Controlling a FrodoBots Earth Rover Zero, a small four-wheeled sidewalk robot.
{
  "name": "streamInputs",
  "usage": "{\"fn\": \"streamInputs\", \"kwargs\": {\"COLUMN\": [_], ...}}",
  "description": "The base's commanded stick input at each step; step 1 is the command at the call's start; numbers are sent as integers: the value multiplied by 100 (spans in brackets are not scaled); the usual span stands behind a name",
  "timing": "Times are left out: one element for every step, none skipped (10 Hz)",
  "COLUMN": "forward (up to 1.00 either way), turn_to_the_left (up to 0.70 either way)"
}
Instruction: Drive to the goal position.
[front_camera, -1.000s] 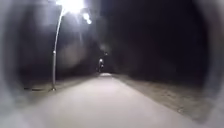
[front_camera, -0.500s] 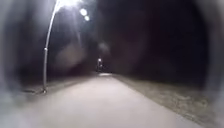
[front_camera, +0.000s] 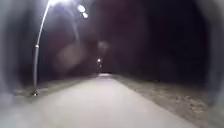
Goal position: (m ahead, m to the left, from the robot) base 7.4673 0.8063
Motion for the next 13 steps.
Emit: {"fn": "streamInputs", "kwargs": {"forward": [100,100,100,100,100,100,100,100,100,100,100,100,100], "turn_to_the_left": [0,0,0,0,0,23,15,2,0,0,0,0,0]}}
